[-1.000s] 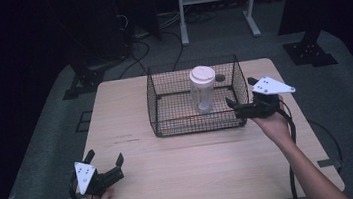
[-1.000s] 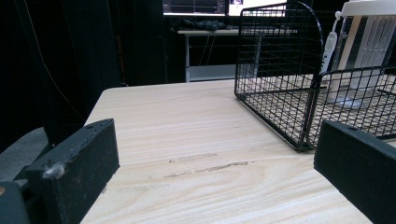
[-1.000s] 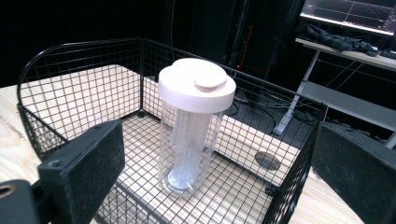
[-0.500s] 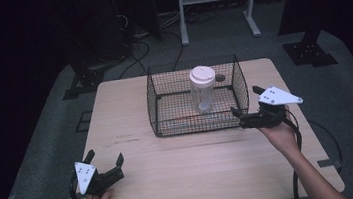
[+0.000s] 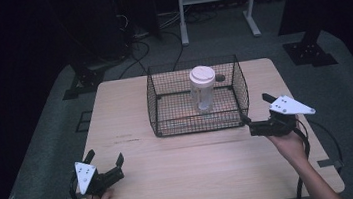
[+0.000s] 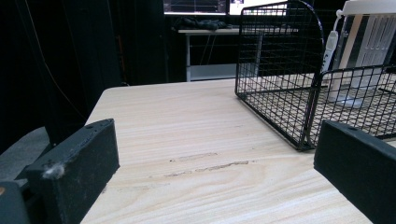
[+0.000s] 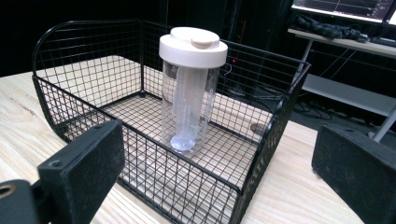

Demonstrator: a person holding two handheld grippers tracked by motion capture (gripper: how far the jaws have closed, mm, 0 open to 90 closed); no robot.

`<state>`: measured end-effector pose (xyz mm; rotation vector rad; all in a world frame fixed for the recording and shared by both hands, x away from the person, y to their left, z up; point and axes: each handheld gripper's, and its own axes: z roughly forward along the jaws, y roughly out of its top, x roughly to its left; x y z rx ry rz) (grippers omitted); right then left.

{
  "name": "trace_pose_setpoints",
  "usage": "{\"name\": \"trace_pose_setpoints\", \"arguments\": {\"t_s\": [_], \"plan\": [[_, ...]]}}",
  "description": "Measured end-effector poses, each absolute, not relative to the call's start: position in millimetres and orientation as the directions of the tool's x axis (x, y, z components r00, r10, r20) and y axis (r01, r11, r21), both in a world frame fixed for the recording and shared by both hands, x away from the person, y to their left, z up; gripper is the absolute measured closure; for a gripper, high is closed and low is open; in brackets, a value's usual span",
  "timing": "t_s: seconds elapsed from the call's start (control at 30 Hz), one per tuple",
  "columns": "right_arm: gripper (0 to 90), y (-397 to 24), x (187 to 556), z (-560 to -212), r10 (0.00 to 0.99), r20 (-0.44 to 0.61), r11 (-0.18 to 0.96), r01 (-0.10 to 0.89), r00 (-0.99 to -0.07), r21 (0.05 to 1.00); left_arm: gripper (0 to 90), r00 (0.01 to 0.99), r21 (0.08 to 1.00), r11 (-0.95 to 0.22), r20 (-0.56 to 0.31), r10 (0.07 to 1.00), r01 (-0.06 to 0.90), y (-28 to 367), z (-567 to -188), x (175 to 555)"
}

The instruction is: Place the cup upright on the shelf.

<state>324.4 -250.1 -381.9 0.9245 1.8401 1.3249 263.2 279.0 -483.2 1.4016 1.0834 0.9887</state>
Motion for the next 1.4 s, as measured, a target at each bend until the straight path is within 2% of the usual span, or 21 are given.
{"name": "trace_pose_setpoints", "arguments": {"t_s": [1.4], "plan": [[2.1, -280, 294, -430, 0.880, -0.088, 0.217, 0.231, -0.466, 0.949, 0.0, 0.243, 0.995, -0.029, 0.005, 0.970, 0.099, 279, -483, 264]]}}
